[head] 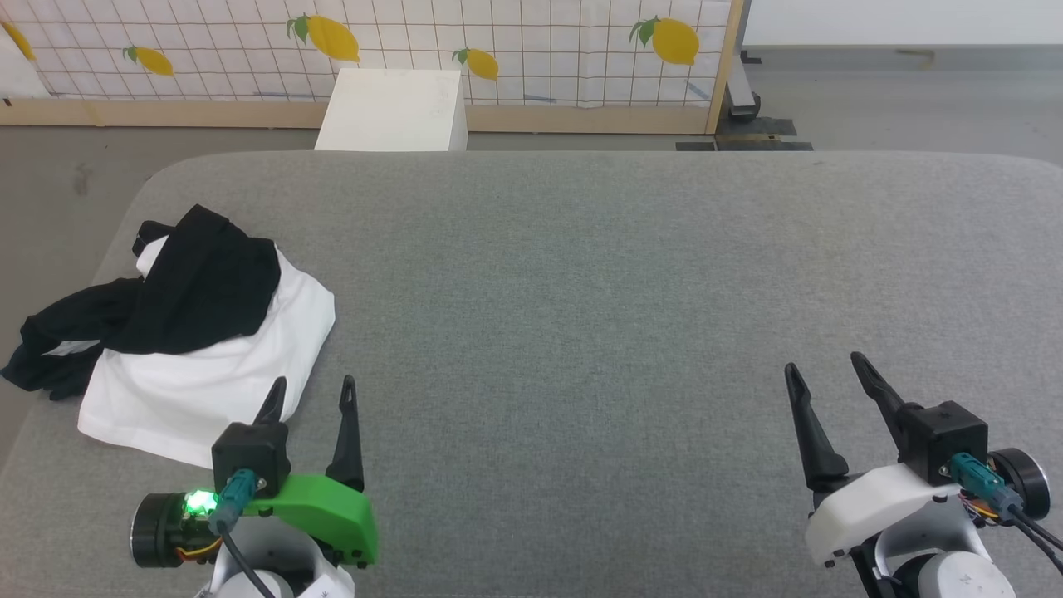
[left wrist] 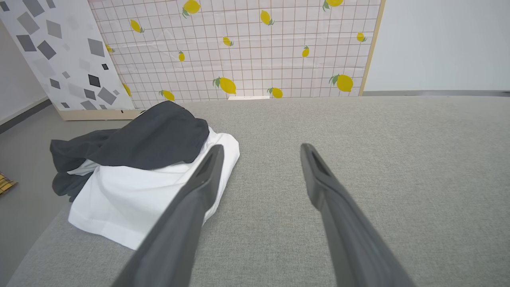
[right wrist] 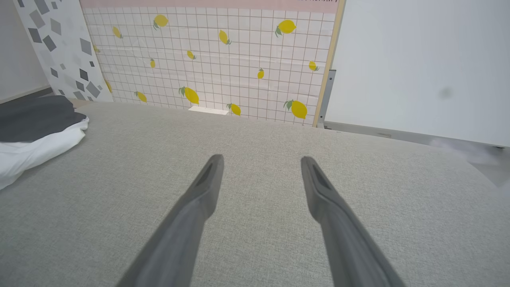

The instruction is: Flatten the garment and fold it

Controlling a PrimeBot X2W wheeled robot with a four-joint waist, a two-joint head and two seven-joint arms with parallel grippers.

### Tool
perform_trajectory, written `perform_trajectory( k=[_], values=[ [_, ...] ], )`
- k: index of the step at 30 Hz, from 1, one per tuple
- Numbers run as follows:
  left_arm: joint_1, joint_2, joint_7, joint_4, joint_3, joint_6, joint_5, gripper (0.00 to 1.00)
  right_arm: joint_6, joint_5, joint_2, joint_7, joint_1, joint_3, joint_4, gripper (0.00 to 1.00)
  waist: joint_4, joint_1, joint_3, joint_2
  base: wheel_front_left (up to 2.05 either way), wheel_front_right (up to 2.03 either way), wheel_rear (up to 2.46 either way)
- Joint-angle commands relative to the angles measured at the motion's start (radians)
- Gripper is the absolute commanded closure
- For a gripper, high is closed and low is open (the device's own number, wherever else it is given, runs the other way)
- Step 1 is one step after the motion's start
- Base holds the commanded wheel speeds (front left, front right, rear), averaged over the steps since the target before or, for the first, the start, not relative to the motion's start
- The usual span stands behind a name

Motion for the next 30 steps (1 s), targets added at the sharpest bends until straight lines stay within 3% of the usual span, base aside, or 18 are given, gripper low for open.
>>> perform_trajectory(
  k=[1, 16, 30],
  values=[
    [0.002, 0.000, -0.010, 0.006, -0.003, 0.009, -0.006, 0.00, 0.000, 0.013, 0.000, -0.013, 0.005, -0.003, 0.009, 0.00, 0.000, 0.0000, 0.000, 0.0000, 0.00, 0.00, 0.00],
    [0.003, 0.002, -0.041, 0.023, -0.011, 0.024, -0.027, 0.00, 0.000, 0.044, 0.001, -0.043, 0.008, -0.008, 0.042, 0.00, 0.025, 0.0000, 0.002, 0.0000, 0.00, 0.00, 0.00],
    [0.018, 0.005, -0.071, 0.029, -0.003, 0.045, -0.050, 0.00, -0.001, 0.073, 0.001, -0.071, 0.012, -0.009, 0.079, 0.00, 0.120, 0.0000, 0.001, 0.0000, 0.00, 0.00, 0.00]
  ],
)
